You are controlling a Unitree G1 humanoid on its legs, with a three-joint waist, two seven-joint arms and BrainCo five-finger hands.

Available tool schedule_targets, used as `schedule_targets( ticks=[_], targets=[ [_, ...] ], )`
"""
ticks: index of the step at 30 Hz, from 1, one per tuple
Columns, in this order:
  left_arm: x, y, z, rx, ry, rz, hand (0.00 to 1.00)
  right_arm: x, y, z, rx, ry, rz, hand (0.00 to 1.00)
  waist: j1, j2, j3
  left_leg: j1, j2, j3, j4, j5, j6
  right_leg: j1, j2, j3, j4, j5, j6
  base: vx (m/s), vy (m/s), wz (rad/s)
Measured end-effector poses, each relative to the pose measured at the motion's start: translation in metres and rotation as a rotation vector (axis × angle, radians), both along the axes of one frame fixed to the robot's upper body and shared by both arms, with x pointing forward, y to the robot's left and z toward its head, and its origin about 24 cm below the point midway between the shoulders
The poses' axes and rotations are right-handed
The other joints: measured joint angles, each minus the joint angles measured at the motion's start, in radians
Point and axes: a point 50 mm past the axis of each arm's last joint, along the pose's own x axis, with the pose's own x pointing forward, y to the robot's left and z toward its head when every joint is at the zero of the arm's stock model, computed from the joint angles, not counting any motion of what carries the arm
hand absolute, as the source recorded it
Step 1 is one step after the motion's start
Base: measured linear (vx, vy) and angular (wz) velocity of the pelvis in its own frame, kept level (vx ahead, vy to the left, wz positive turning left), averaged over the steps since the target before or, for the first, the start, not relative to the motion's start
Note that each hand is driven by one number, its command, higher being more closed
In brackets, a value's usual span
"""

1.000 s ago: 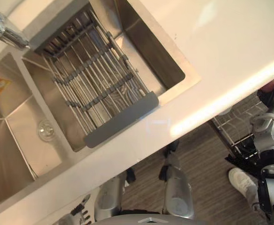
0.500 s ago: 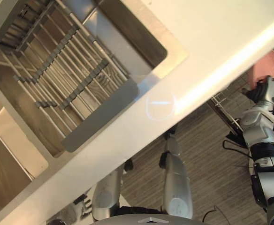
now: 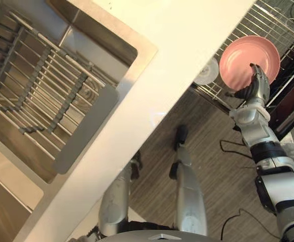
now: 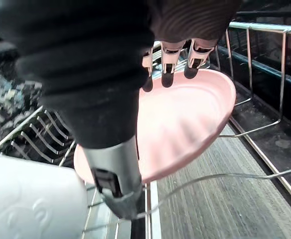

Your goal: Walk over to the sink, pick up the cup, carry it to the dishwasher, place the cup inside the dishwasher, then close the dishwasher door

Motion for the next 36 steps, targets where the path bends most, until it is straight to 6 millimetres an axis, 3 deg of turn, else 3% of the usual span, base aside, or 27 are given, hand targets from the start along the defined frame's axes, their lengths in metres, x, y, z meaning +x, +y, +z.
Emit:
schedule_targets(
  ticks=[4, 5, 6, 7, 11, 17, 20, 25, 28, 31, 32, 35, 36],
  targets=[
    [-0.002, -0.003, 0.000, -0.016, -0.010, -0.026, 0.00, 0.002, 0.007, -0.005, 0.115, -0.004, 0.052, 0.00, -0.013, 0.000, 0.000, 0.017, -0.016, 0.000, 0.008, -0.008, 0.005, 0.018, -0.001, 0.014, -0.032, -0.004, 0.006, -0.09, 0.017, -0.26],
    [-0.003, -0.006, -0.001, -0.027, -0.010, -0.035, 0.00, 0.002, 0.011, -0.003, 0.165, -0.030, 0.076, 0.00, -0.010, 0.002, 0.000, 0.035, -0.017, 0.000, -0.022, -0.001, 0.009, 0.024, 0.004, 0.006, -0.038, -0.069, 0.033, -0.07, 0.024, -0.45],
    [-0.005, -0.009, -0.001, -0.034, 0.000, -0.032, 0.00, 0.003, 0.019, 0.003, 0.210, -0.079, 0.110, 0.00, -0.011, 0.016, 0.002, 0.047, 0.014, 0.013, -0.051, 0.014, 0.017, 0.011, 0.005, -0.033, 0.047, -0.066, -0.015, -0.06, 0.019, -0.31],
    [-0.005, -0.007, -0.001, -0.031, 0.002, -0.035, 0.00, 0.002, 0.019, 0.004, 0.223, -0.094, 0.115, 0.00, -0.021, 0.015, 0.003, 0.051, 0.006, 0.005, -0.050, 0.019, 0.007, 0.020, -0.003, -0.049, 0.095, -0.063, -0.028, 0.06, 0.018, -0.15],
    [-0.003, -0.006, 0.000, -0.029, -0.004, -0.034, 0.00, -0.005, 0.033, 0.022, 0.230, -0.191, 0.190, 0.00, -0.033, 0.022, 0.000, 0.073, -0.021, -0.030, -0.057, 0.028, 0.004, 0.060, -0.002, -0.044, 0.026, -0.041, -0.016, 0.05, -0.005, -0.07],
    [-0.001, -0.003, 0.001, -0.022, -0.034, -0.030, 0.00, -0.033, 0.016, 0.030, 0.232, -0.307, 0.155, 0.00, -0.066, 0.035, -0.002, 0.161, -0.072, -0.096, -0.176, 0.098, 0.012, 0.131, -0.041, -0.093, 0.014, -0.041, -0.005, 0.01, 0.051, 0.30],
    [-0.003, 0.001, 0.001, -0.002, -0.033, -0.037, 0.00, -0.052, 0.004, 0.050, 0.192, -0.429, 0.123, 0.00, -0.091, 0.037, -0.003, 0.198, -0.095, -0.142, -0.241, 0.140, 0.016, 0.166, -0.070, -0.130, 0.015, -0.048, 0.004, 0.00, 0.072, 0.48],
    [-0.008, 0.008, 0.001, 0.022, -0.019, -0.019, 0.00, -0.089, -0.004, 0.102, 0.086, -0.694, 0.134, 0.00, -0.102, 0.036, -0.004, 0.249, -0.120, -0.168, -0.322, 0.185, 0.023, 0.203, -0.092, -0.154, 0.006, -0.047, 0.016, 0.01, 0.045, 0.22],
    [-0.010, 0.010, 0.001, 0.026, -0.014, 0.008, 0.00, -0.109, -0.010, 0.122, 0.055, -0.838, 0.118, 0.00, -0.106, 0.034, -0.003, 0.261, -0.121, -0.174, -0.337, 0.193, 0.025, 0.218, -0.091, -0.160, -0.007, -0.039, 0.027, 0.04, 0.013, 0.07],
    [-0.015, 0.014, 0.001, 0.038, -0.004, 0.054, 0.00, -0.130, -0.034, 0.126, 0.080, -0.939, 0.006, 0.00, -0.110, 0.018, -0.008, 0.272, -0.115, -0.176, -0.343, 0.192, 0.023, 0.232, -0.086, -0.163, -0.017, -0.040, 0.029, 0.06, -0.002, -0.01],
    [-0.022, 0.017, 0.001, 0.043, 0.003, 0.087, 0.00, -0.142, -0.053, 0.121, 0.130, -0.980, -0.079, 0.00, -0.121, -0.001, -0.010, 0.275, -0.112, -0.176, -0.352, 0.193, 0.022, 0.232, -0.084, -0.163, -0.020, -0.041, 0.030, 0.07, -0.001, -0.03],
    [-0.030, 0.018, 0.001, 0.045, 0.020, 0.117, 0.00, -0.151, -0.081, 0.108, 0.217, -0.991, -0.202, 0.00, -0.132, -0.019, -0.018, 0.278, -0.109, -0.176, -0.352, 0.191, 0.020, 0.235, -0.081, -0.162, -0.020, -0.044, 0.034, 0.06, -0.007, -0.02],
    [-0.032, 0.018, 0.001, 0.045, 0.024, 0.145, 0.00, -0.160, -0.107, 0.093, 0.310, -0.977, -0.296, 0.00, -0.135, -0.025, -0.019, 0.280, -0.107, -0.179, -0.351, 0.188, 0.019, 0.246, -0.075, -0.164, -0.020, -0.047, 0.038, 0.05, -0.013, 0.03]
  ],
)
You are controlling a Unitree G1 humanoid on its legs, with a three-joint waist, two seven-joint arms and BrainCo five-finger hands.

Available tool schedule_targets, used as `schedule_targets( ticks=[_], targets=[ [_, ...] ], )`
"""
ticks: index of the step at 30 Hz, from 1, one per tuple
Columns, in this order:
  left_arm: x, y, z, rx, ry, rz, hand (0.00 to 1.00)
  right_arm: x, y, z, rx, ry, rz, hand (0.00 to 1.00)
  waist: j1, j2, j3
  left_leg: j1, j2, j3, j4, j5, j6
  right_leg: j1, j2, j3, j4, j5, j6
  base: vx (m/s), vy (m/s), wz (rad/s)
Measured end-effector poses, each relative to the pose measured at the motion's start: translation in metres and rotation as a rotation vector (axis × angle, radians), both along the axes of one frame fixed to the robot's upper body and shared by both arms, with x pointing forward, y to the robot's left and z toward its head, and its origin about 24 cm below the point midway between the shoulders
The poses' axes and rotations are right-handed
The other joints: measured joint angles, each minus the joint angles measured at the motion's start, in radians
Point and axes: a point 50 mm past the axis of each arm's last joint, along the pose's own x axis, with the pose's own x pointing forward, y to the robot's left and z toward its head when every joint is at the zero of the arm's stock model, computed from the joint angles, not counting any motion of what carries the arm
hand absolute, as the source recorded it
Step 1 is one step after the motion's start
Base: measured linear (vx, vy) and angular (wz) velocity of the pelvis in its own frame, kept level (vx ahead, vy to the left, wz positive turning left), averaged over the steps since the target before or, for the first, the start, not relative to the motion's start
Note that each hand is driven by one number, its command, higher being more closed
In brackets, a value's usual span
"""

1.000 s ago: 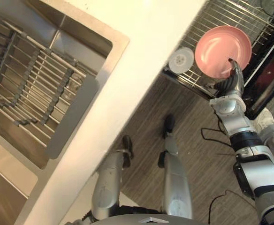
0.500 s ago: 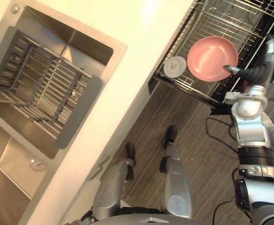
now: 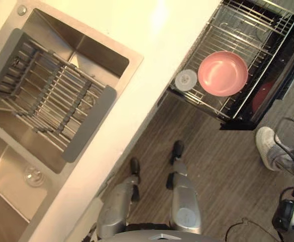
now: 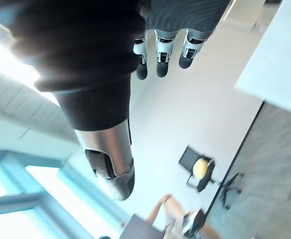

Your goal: Walk over to the sink, pick up the cup, carry it to the dishwasher, place the cup inside the dishwasher, then close the dishwasher door

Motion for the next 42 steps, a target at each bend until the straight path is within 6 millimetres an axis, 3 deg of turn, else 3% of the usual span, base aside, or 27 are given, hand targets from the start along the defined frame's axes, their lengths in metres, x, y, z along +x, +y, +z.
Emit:
schedule_targets(
  ticks=[2, 3, 5, 8, 9, 13, 17, 23, 33, 36, 42],
  targets=[
    [0.000, 0.002, 0.000, 0.002, -0.003, 0.033, 0.00, -0.010, -0.025, -0.026, 0.162, -0.007, -0.009, 0.00, 0.000, -0.008, -0.005, 0.001, 0.003, -0.007, 0.001, -0.006, -0.001, 0.007, 0.001, -0.006, 0.000, -0.007, 0.003, 0.04, -0.013, 0.10],
    [-0.001, 0.004, 0.000, 0.007, 0.001, 0.056, 0.00, -0.019, -0.043, -0.060, 0.344, -0.053, 0.056, 0.00, -0.001, -0.017, -0.009, 0.002, 0.008, -0.014, 0.001, -0.007, -0.002, 0.016, 0.003, -0.019, 0.001, -0.014, 0.002, 0.05, -0.014, 0.15],
    [-0.003, 0.006, 0.001, 0.009, 0.013, 0.069, 0.00, -0.021, -0.048, -0.095, 0.486, -0.058, 0.136, 0.00, 0.002, -0.029, -0.015, 0.002, 0.014, -0.014, 0.003, -0.011, -0.008, 0.016, 0.002, -0.023, 0.007, -0.019, -0.002, 0.06, -0.008, 0.08],
    [-0.002, 0.006, 0.001, 0.004, 0.017, 0.081, 0.00, -0.013, -0.032, -0.158, 0.649, 0.052, 0.316, 0.00, 0.003, -0.037, -0.019, 0.005, 0.020, -0.019, 0.007, -0.014, -0.013, 0.016, 0.002, -0.028, 0.030, -0.033, -0.006, 0.04, -0.014, 0.05],
    [-0.002, 0.009, 0.001, 0.012, 0.015, 0.080, 0.00, -0.004, -0.017, -0.181, 0.702, 0.114, 0.423, 0.00, 0.008, -0.037, -0.020, 0.004, 0.020, -0.022, 0.013, -0.021, -0.021, 0.015, 0.000, -0.030, 0.039, -0.040, -0.008, 0.02, -0.008, 0.06],
    [0.001, 0.019, 0.003, 0.055, -0.005, 0.068, 0.00, 0.029, 0.023, -0.211, 0.768, 0.233, 0.654, 0.00, 0.033, -0.033, -0.022, -0.005, 0.020, -0.039, 0.020, -0.023, -0.024, 0.015, -0.003, -0.044, 0.045, -0.047, -0.015, 0.01, -0.013, 0.11],
    [0.005, 0.018, 0.003, 0.064, -0.015, 0.044, 0.00, 0.062, 0.046, -0.209, 0.793, 0.267, 0.795, 0.00, 0.065, -0.012, -0.034, -0.018, 0.017, -0.065, 0.015, -0.012, -0.027, 0.015, -0.010, -0.071, 0.047, -0.053, -0.020, 0.03, -0.007, 0.21],
    [0.006, 0.018, 0.002, 0.073, -0.024, 0.029, 0.00, 0.078, 0.056, -0.203, 0.794, 0.297, 0.851, 0.00, 0.076, 0.001, -0.039, 0.003, 0.017, -0.098, -0.040, 0.037, -0.031, 0.014, -0.016, -0.101, 0.072, -0.063, -0.021, 0.05, -0.011, 0.17],
    [0.008, 0.014, 0.002, 0.068, -0.036, 0.007, 0.00, 0.105, 0.069, -0.172, 0.739, 0.263, 0.912, 0.00, 0.082, 0.059, -0.042, -0.001, 0.015, -0.179, -0.091, 0.093, -0.039, 0.017, -0.037, -0.174, 0.110, -0.082, -0.029, -0.02, -0.026, 0.23],
    [0.008, 0.012, 0.001, 0.063, -0.035, 0.006, 0.00, 0.113, 0.070, -0.157, 0.703, 0.261, 0.927, 0.00, 0.088, 0.091, -0.043, -0.002, 0.016, -0.207, -0.123, 0.123, -0.036, 0.018, -0.041, -0.200, 0.113, -0.080, -0.032, -0.05, -0.048, 0.25],
    [0.006, 0.013, 0.001, 0.076, -0.027, -0.021, 0.00, 0.138, 0.080, -0.124, 0.633, 0.271, 0.989, 0.00, 0.105, 0.124, -0.042, -0.036, 0.026, -0.237, -0.122, 0.148, -0.045, 0.016, -0.039, -0.250, 0.107, -0.070, -0.044, -0.04, -0.051, 0.21]
  ],
)
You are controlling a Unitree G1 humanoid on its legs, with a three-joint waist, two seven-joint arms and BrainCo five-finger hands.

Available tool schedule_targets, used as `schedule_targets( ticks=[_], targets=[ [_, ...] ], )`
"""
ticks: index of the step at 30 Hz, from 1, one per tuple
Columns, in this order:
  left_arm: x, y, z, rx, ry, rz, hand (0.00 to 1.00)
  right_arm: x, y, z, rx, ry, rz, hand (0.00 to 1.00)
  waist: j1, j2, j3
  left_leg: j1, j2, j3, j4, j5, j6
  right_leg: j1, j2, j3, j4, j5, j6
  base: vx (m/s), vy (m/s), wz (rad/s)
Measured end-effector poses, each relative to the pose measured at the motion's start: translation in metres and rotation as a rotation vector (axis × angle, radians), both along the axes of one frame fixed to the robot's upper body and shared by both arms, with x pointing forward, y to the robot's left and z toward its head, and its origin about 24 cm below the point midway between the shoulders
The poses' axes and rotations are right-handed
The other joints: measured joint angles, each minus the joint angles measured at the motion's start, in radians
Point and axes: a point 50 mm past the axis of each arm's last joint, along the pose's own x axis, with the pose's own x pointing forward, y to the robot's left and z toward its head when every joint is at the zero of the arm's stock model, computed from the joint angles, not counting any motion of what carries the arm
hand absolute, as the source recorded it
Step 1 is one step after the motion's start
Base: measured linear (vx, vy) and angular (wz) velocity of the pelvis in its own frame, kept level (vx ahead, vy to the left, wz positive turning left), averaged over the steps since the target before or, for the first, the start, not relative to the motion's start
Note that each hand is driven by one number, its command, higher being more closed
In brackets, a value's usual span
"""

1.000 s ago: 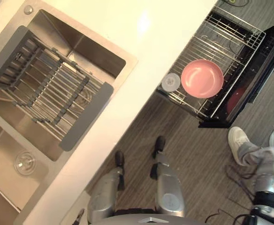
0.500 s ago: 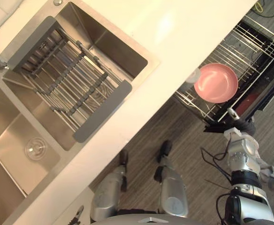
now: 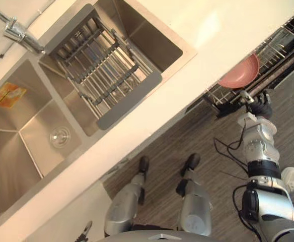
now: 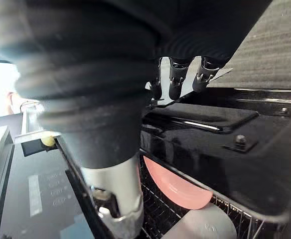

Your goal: Walk over to the sink, pick up the cup, carry it to the dishwasher, place the cup inside the dishwasher, then close the dishwasher door

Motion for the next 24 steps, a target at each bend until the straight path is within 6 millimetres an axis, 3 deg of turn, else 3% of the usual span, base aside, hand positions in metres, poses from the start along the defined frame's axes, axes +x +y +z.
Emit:
schedule_targets(
  ticks=[4, 7, 10, 14, 22, 24],
  targets=[
    [0.002, -0.004, 0.000, -0.005, -0.026, 0.000, 0.00, 0.014, 0.002, 0.022, -0.014, -0.028, 0.011, 0.00, 0.027, 0.020, 0.002, -0.018, 0.011, -0.023, 0.001, 0.011, -0.007, 0.000, 0.008, -0.029, -0.001, 0.002, -0.005, -0.03, -0.070, 0.20],
    [0.002, -0.013, -0.002, -0.025, -0.028, -0.013, 0.00, 0.025, 0.009, 0.047, -0.025, -0.088, 0.021, 0.00, 0.046, 0.055, -0.003, -0.050, 0.023, -0.047, 0.000, 0.024, -0.017, -0.015, 0.012, -0.069, 0.004, -0.005, -0.016, -0.02, -0.073, 0.27],
    [0.000, -0.013, -0.002, -0.021, -0.015, -0.046, 0.00, 0.024, 0.002, 0.066, -0.064, -0.163, -0.012, 0.00, 0.052, 0.055, -0.003, -0.074, 0.034, -0.055, -0.001, 0.041, -0.030, -0.047, 0.015, -0.076, 0.037, -0.020, -0.029, -0.01, -0.105, 0.09],
    [0.001, -0.013, -0.002, -0.024, -0.024, -0.048, 0.00, 0.026, 0.006, 0.071, -0.095, -0.175, -0.001, 0.00, 0.057, 0.055, -0.003, -0.085, 0.048, -0.061, 0.003, 0.040, -0.034, -0.058, 0.027, -0.078, 0.051, -0.029, -0.039, -0.04, -0.098, -0.02],
    [0.003, -0.014, -0.002, -0.027, -0.034, -0.069, 0.00, 0.034, 0.019, 0.084, -0.110, -0.217, 0.047, 0.00, 0.098, 0.056, -0.004, -0.130, 0.113, -0.048, 0.004, 0.036, -0.035, -0.100, 0.098, -0.080, 0.031, -0.033, -0.043, -0.05, -0.151, -0.07],
    [0.006, -0.013, -0.002, -0.022, -0.044, -0.067, 0.00, 0.034, 0.024, 0.083, -0.126, -0.222, 0.062, 0.00, 0.095, 0.055, -0.003, -0.132, 0.128, -0.040, 0.006, 0.021, -0.017, -0.098, 0.115, -0.087, 0.019, -0.039, -0.051, -0.06, -0.170, 0.07]
  ],
)
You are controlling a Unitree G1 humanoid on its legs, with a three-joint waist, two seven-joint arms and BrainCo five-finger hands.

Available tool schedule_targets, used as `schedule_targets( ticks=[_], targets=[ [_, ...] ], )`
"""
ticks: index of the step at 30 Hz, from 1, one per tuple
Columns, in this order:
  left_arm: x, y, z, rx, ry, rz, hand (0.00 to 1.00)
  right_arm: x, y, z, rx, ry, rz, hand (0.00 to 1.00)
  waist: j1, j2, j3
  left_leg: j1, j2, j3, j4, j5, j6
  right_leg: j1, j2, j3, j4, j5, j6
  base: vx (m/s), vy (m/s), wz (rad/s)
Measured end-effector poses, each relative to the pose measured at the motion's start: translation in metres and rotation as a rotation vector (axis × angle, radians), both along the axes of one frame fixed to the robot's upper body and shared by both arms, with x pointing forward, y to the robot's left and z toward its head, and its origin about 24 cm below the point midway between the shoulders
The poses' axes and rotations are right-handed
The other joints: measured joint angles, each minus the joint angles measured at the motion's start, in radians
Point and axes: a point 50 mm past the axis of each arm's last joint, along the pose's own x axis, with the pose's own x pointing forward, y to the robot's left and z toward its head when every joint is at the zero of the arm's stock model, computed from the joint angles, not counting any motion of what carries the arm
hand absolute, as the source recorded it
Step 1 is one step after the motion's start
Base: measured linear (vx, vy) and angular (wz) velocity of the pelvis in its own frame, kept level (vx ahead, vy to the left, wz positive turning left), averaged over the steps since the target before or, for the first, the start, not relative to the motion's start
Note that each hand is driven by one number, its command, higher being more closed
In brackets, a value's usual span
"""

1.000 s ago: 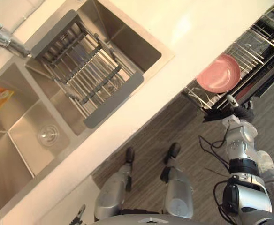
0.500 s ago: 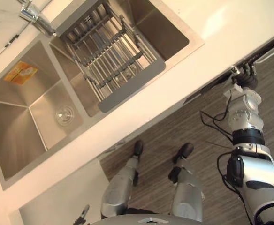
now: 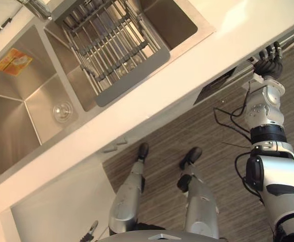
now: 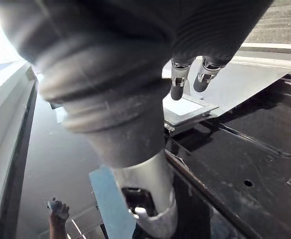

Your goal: Walk over to the sink, pick up the cup, carry it to the dishwasher, place the cup inside the dishwasher, then close the dishwasher door

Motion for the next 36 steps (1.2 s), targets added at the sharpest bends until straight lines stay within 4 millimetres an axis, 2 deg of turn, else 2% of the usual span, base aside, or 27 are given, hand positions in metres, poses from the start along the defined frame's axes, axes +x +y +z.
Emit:
schedule_targets(
  ticks=[1, 4, 5, 6, 7, 8, 9, 10, 11, 12, 13, 14, 15, 16, 18, 20, 23, 26, 28, 29, 30, 31, 32, 33, 34, 35, 36],
  targets=[
    [0.001, 0.000, 0.000, 0.001, -0.004, 0.000, 0.00, -0.001, 0.002, -0.001, -0.007, -0.005, 0.006, 0.00, -0.001, -0.001, 0.001, 0.004, 0.003, 0.004, 0.001, -0.003, 0.005, 0.003, 0.004, 0.000, -0.004, -0.001, -0.002, -0.05, -0.179, 0.10],
    [0.002, 0.001, 0.000, -0.005, -0.004, 0.015, 0.00, -0.008, 0.018, -0.028, -0.049, 0.021, 0.037, 0.00, -0.011, -0.011, 0.008, 0.037, 0.017, 0.034, 0.020, -0.012, 0.024, 0.045, 0.015, -0.001, -0.009, -0.009, -0.012, -0.03, -0.084, 0.03],
    [0.001, 0.002, 0.000, -0.005, -0.005, 0.024, 0.00, -0.012, 0.022, -0.043, -0.068, 0.051, 0.038, 0.00, -0.018, -0.016, 0.012, 0.049, 0.022, 0.049, 0.033, -0.018, 0.025, 0.064, 0.018, 0.000, -0.018, -0.010, -0.014, -0.04, -0.040, 0.02],
    [0.001, 0.003, 0.001, -0.006, -0.010, 0.035, 0.00, -0.021, 0.027, -0.066, -0.096, 0.103, 0.027, 0.00, -0.030, -0.024, 0.013, 0.060, 0.025, 0.060, 0.043, -0.028, 0.019, 0.089, 0.024, 0.001, -0.032, -0.010, -0.013, -0.04, -0.014, 0.00],
    [0.001, 0.004, 0.001, -0.007, -0.016, 0.052, 0.00, -0.031, 0.035, -0.094, -0.102, 0.169, 0.015, 0.00, -0.039, -0.044, 0.007, 0.069, 0.025, 0.070, 0.045, -0.051, 0.025, 0.105, 0.032, 0.010, -0.053, -0.020, 0.002, -0.04, -0.011, -0.04],
    [0.000, 0.005, 0.001, -0.008, -0.017, 0.060, 0.00, -0.037, 0.038, -0.109, -0.102, 0.214, 0.003, 0.00, -0.040, -0.048, 0.000, 0.069, 0.037, 0.069, 0.038, -0.062, 0.037, 0.108, 0.046, 0.022, -0.055, -0.028, 0.014, -0.02, -0.060, -0.07],
    [0.001, 0.005, 0.001, -0.006, -0.026, 0.069, 0.00, -0.051, 0.042, -0.140, -0.112, 0.310, -0.034, 0.00, -0.051, -0.049, -0.007, 0.094, 0.057, 0.073, 0.021, -0.058, -0.001, 0.095, 0.043, 0.075, 0.043, -0.034, -0.021, 0.07, -0.111, 0.24],
    [0.003, 0.008, 0.002, 0.006, -0.039, 0.078, 0.00, -0.073, 0.041, -0.178, -0.131, 0.447, -0.082, 0.00, -0.066, -0.067, -0.016, 0.124, 0.048, 0.076, 0.016, -0.050, -0.019, 0.129, 0.046, 0.121, 0.053, -0.083, -0.026, 0.08, -0.121, 0.22],
    [0.001, 0.008, 0.001, 0.006, -0.037, 0.083, 0.00, -0.084, 0.043, -0.195, -0.138, 0.508, -0.092, 0.00, -0.059, -0.077, -0.030, 0.132, 0.047, 0.077, 0.017, -0.052, -0.017, 0.138, 0.048, 0.123, 0.043, -0.084, -0.023, 0.09, -0.064, 0.04],
    [-0.006, 0.008, 0.001, 0.009, -0.022, 0.103, 0.00, -0.107, 0.050, -0.224, -0.166, 0.614, -0.104, 0.00, -0.056, -0.099, -0.074, 0.134, 0.047, 0.078, 0.023, -0.052, -0.017, 0.142, 0.052, 0.126, 0.030, -0.084, -0.022, 0.07, 0.027, -0.35],
    [-0.010, 0.008, 0.000, 0.014, -0.017, 0.118, 0.00, -0.130, 0.056, -0.248, -0.185, 0.701, -0.122, 0.00, -0.064, -0.119, -0.104, 0.138, 0.045, 0.086, 0.039, -0.063, 0.001, 0.165, 0.060, 0.126, -0.002, -0.080, -0.017, 0.08, 0.053, -0.33],
    [-0.011, 0.008, 0.000, 0.022, -0.023, 0.128, 0.00, -0.141, 0.058, -0.260, -0.202, 0.746, -0.130, 0.00, -0.069, -0.129, -0.119, 0.140, 0.047, 0.091, 0.045, -0.069, 0.009, 0.181, 0.068, 0.127, -0.026, -0.076, -0.009, 0.10, 0.067, -0.26],
    [-0.010, 0.007, 0.000, 0.043, -0.035, 0.136, 0.00, -0.164, 0.059, -0.281, -0.227, 0.846, -0.148, 0.00, -0.071, -0.136, -0.147, 0.146, 0.065, 0.103, 0.048, -0.079, 0.014, 0.212, 0.088, 0.126, -0.050, -0.062, 0.000, 0.09, 0.052, -0.11],
    [-0.005, 0.010, 0.001, 0.068, -0.068, 0.143, 0.00, -0.184, 0.061, -0.300, -0.233, 0.945, -0.155, 0.00, -0.077, -0.154, -0.159, 0.179, 0.052, 0.113, 0.047, -0.082, -0.003, 0.241, 0.073, 0.131, -0.056, -0.065, 0.000, 0.08, 0.069, -0.04],
    [-0.002, 0.007, 0.001, 0.069, -0.090, 0.161, 0.00, -0.211, 0.062, -0.324, -0.235, 1.079, -0.137, 0.00, -0.074, -0.161, -0.193, 0.212, 0.052, 0.116, 0.050, -0.085, -0.004, 0.298, 0.085, 0.125, -0.109, -0.059, 0.008, 0.05, 0.078, 0.03],
    [-0.005, 0.005, 0.001, 0.059, -0.094, 0.191, 0.00, -0.229, 0.068, -0.341, -0.229, 1.174, -0.089, 0.00, -0.074, -0.169, -0.237, 0.221, 0.051, 0.121, 0.045, -0.095, 0.005, 0.328, 0.097, 0.124, -0.150, -0.053, 0.018, 0.06, 0.064, 0.00],
    [-0.001, -0.004, 0.001, 0.020, -0.142, 0.210, 0.00, -0.250, 0.075, -0.361, -0.192, 1.307, 0.010, 0.00, -0.071, -0.176, -0.262, 0.251, 0.044, 0.119, 0.047, -0.097, 0.007, 0.369, 0.087, 0.098, -0.162, -0.049, 0.021, 0.07, 0.068, 0.17],
    [-0.004, -0.013, 0.001, -0.036, -0.168, 0.254, 0.00, -0.257, 0.076, -0.370, -0.170, 1.368, 0.074, 0.00, -0.065, -0.179, -0.283, 0.269, 0.037, 0.114, 0.065, -0.111, 0.010, 0.416, 0.076, 0.063, -0.162, -0.050, 0.022, 0.09, 0.074, 0.40],
    [-0.004, -0.012, 0.001, -0.038, -0.170, 0.227, 0.00, -0.255, 0.078, -0.372, -0.141, 1.378, 0.102, 0.00, -0.067, -0.192, -0.284, 0.257, 0.036, 0.210, 0.091, -0.169, 0.105, 0.445, 0.041, -0.004, -0.158, -0.058, 0.033, 0.10, 0.089, 1.00],
    [-0.003, -0.010, 0.001, -0.047, -0.178, 0.192, 0.00, -0.260, 0.076, -0.374, -0.109, 1.397, 0.102, 0.00, -0.077, -0.208, -0.276, 0.225, 0.039, 0.361, 0.179, -0.174, 0.114, 0.471, 0.000, -0.067, -0.162, -0.067, 0.048, 0.14, 0.144, 1.60],
    [0.000, -0.012, 0.001, -0.062, -0.182, 0.162, 0.00, -0.266, 0.069, -0.374, -0.090, 1.419, 0.082, 0.00, -0.083, -0.195, -0.279, 0.213, 0.041, 0.473, 0.234, -0.167, 0.111, 0.505, -0.015, -0.111, -0.159, -0.072, 0.063, 0.14, 0.173, 2.11],
    [-0.001, -0.019, 0.001, -0.090, -0.172, 0.127, 0.00, -0.276, 0.058, -0.376, -0.081, 1.467, 0.056, 0.00, -0.083, -0.158, -0.296, 0.228, 0.039, 0.550, 0.245, -0.151, 0.117, 0.544, -0.013, -0.169, -0.146, -0.080, 0.088, 0.13, 0.218, 1.66],
    [-0.003, -0.022, 0.000, -0.105, -0.159, 0.120, 0.00, -0.282, 0.053, -0.378, -0.066, 1.492, 0.042, 0.00, -0.080, -0.145, -0.297, 0.242, 0.036, 0.531, 0.237, -0.127, 0.089, 0.554, -0.018, -0.190, -0.123, -0.097, 0.099, 0.10, 0.229, 1.32],
    [-0.008, -0.025, -0.001, -0.127, -0.143, 0.113, 0.00, -0.282, 0.054, -0.380, -0.028, 1.515, 0.039, 0.00, -0.062, -0.152, -0.298, 0.264, 0.011, 0.516, 0.238, -0.146, 0.087, 0.558, -0.061, -0.201, -0.042, -0.146, 0.128, 0.10, 0.256, 0.70],
    [-0.012, -0.026, -0.001, -0.140, -0.132, 0.114, 0.00, -0.281, 0.055, -0.380, 0.000, 1.518, 0.035, 0.00, -0.059, -0.162, -0.297, 0.271, -0.004, 0.509, 0.237, -0.152, 0.093, 0.554, -0.093, -0.200, 0.016, -0.176, 0.141, 0.07, 0.185, 0.64],
    [-0.018, -0.024, -0.001, -0.138, -0.115, 0.116, 0.00, -0.284, 0.059, -0.382, 0.063, 1.528, 0.024, 0.00, -0.055, -0.189, -0.302, 0.282, -0.033, 0.504, 0.218, -0.160, 0.096, 0.544, -0.151, -0.203, 0.105, -0.219, 0.172, 0.10, 0.150, 0.57],
    [-0.022, -0.017, -0.001, -0.131, -0.110, 0.110, 0.00, -0.291, 0.067, -0.387, 0.153, 1.549, 0.026, 0.00, -0.057, -0.223, -0.314, 0.307, -0.079, 0.488, 0.168, -0.161, 0.096, 0.528, -0.222, -0.195, 0.231, -0.247, 0.182, 0.13, 0.135, 0.69]
  ],
)
